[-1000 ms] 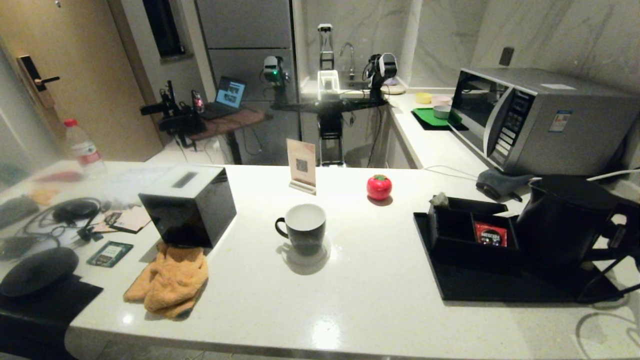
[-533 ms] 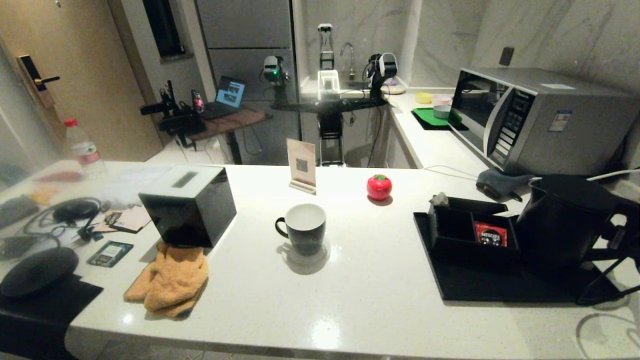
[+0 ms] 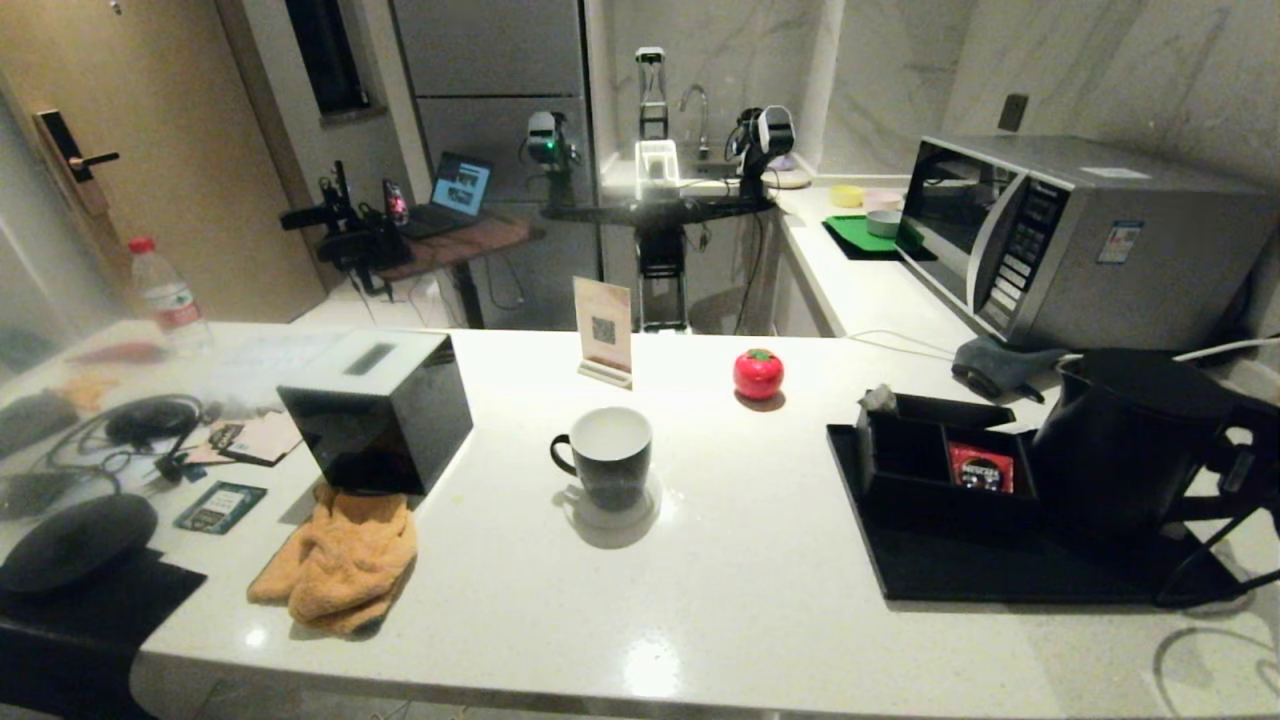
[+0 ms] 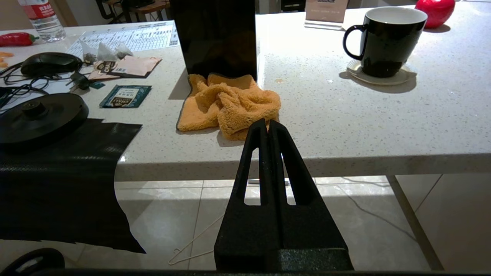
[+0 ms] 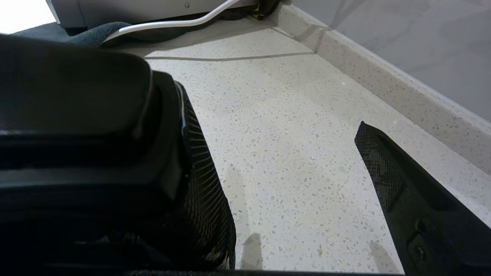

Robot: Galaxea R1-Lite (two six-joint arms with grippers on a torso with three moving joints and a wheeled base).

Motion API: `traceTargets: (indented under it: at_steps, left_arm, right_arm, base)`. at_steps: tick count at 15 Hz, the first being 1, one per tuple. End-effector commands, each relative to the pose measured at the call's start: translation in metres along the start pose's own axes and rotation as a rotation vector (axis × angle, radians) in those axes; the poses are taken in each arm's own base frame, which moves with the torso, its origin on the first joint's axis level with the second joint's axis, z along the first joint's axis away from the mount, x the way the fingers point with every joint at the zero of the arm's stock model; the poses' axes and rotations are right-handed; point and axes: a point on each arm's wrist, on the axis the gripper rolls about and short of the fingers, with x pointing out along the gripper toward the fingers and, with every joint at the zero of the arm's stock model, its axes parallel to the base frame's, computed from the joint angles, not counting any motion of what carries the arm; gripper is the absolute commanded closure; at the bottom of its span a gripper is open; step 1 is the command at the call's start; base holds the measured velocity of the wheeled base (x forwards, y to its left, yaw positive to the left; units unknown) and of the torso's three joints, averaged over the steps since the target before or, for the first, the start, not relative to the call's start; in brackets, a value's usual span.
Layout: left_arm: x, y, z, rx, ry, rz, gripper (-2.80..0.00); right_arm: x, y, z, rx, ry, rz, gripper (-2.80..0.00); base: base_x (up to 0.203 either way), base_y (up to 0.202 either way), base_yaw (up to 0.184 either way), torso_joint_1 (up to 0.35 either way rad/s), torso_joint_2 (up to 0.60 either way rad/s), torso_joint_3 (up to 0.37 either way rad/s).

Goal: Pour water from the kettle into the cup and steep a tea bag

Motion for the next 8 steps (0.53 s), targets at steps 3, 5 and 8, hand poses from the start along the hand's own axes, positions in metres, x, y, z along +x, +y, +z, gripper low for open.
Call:
traceTargets:
  at_steps: [3,5,8]
  left_arm:
    - [0.0000,0.0000,0.0000,0.001,0.000,0.000,0.00]
    - [0.0000,0.0000,0.0000,0.001,0.000,0.000,0.00]
    - [0.0000,0.0000,0.0000,0.001,0.001,0.000,0.00]
  right_arm:
    - [0.0002,-0.0001,0.0010,0.002,-0.011,-0.002,-2.80]
    - [0.0012,0.0002,0.0000,0.001,-0.010,-0.002,-2.80]
    - [0.0027,0.0008,-0.0030,0.001,-0.003,-0.001,-2.80]
  base:
    - [0.000,0.000,0.000,0.000,0.00,0.000]
    - [0.000,0.000,0.000,0.000,0.00,0.000]
    - [0.000,0.000,0.000,0.000,0.00,0.000]
